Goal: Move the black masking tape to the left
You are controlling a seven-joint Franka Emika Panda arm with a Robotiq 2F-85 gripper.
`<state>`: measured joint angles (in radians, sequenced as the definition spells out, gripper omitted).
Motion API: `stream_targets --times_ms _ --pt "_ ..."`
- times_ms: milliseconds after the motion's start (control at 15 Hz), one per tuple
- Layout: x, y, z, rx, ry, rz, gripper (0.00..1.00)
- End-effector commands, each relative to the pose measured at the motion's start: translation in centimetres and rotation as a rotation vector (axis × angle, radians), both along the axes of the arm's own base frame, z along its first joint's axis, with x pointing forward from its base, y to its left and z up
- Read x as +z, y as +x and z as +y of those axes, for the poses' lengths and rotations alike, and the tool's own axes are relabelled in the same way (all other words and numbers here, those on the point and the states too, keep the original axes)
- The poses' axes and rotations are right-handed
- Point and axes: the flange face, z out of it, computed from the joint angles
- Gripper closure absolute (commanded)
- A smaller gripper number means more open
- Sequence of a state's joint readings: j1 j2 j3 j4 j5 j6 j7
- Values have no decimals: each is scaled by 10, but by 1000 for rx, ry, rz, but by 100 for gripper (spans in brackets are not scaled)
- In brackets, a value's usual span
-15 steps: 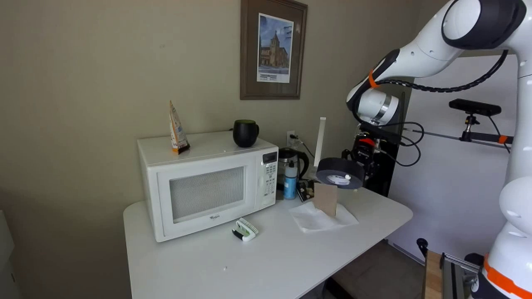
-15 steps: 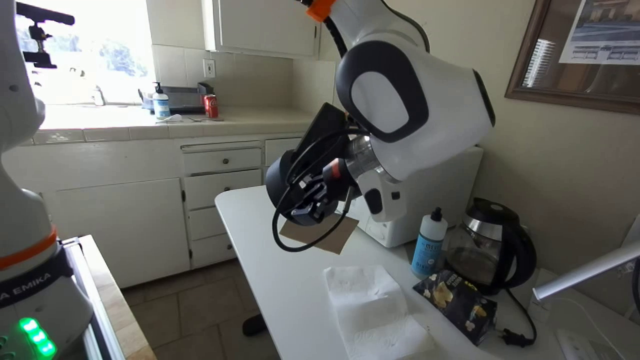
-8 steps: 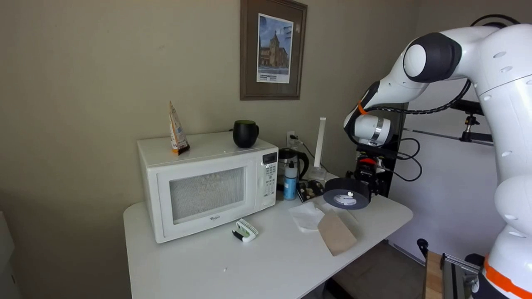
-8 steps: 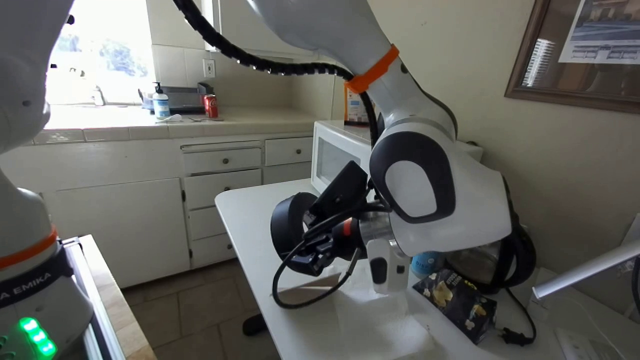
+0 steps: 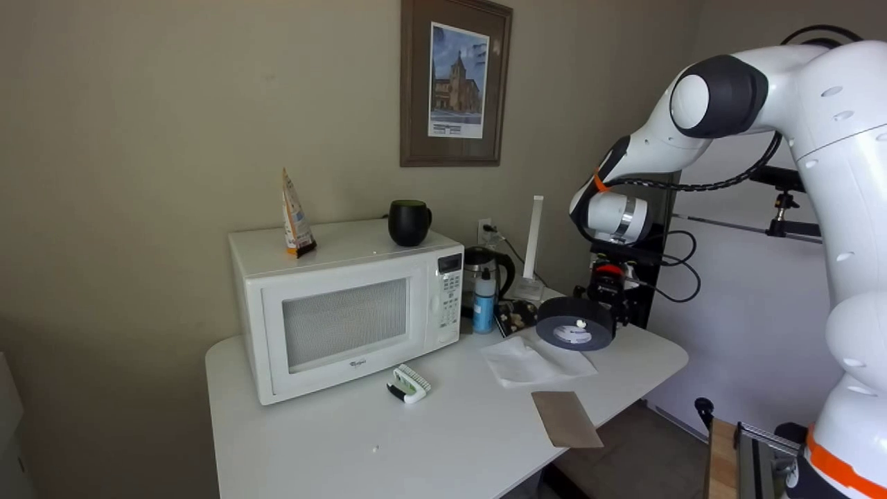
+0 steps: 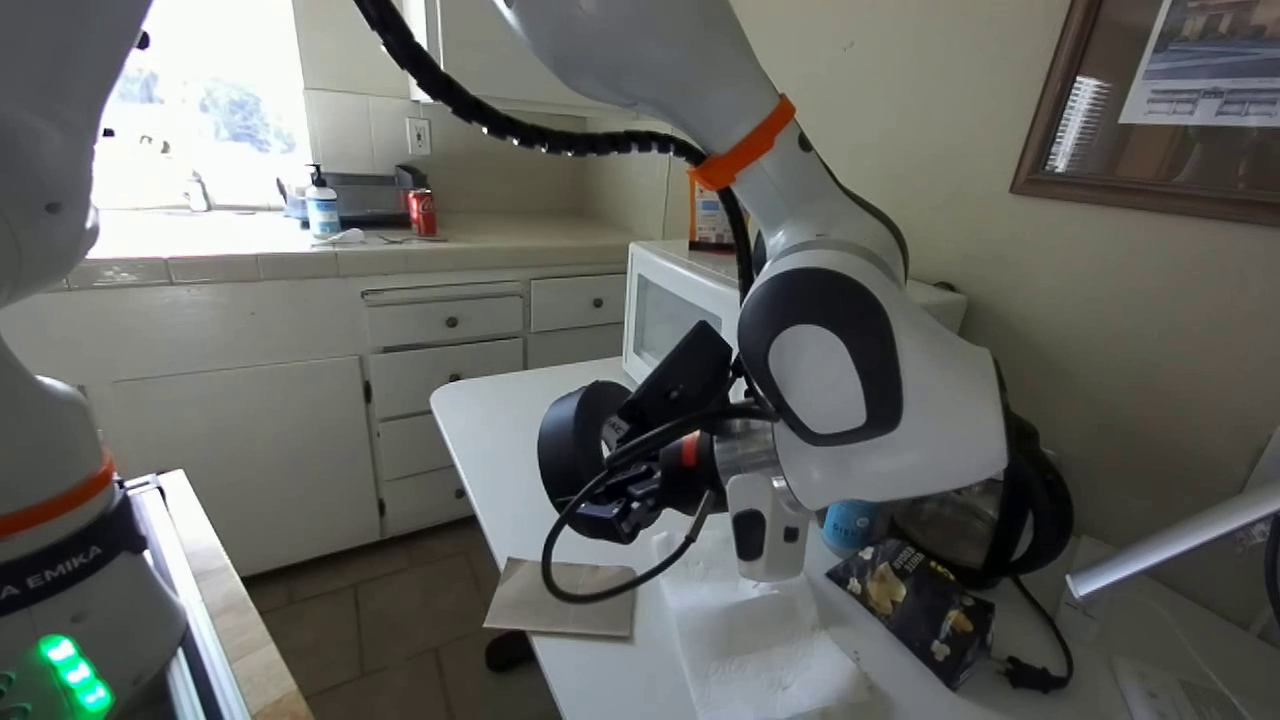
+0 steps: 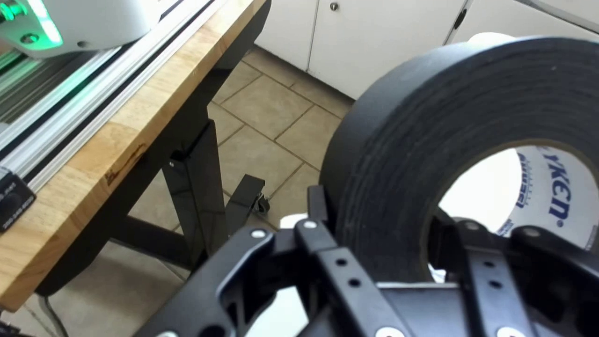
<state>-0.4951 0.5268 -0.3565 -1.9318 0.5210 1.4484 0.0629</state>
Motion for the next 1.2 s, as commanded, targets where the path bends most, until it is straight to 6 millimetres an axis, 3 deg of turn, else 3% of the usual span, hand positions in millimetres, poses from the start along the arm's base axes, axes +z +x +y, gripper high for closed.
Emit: stream_targets --times_ms 0,533,1133 --pt "-24 14 18 -28 155 114 78" --pt "-107 47 60 -165 370 397 78" --pt "-157 76 73 -518 527 590 78"
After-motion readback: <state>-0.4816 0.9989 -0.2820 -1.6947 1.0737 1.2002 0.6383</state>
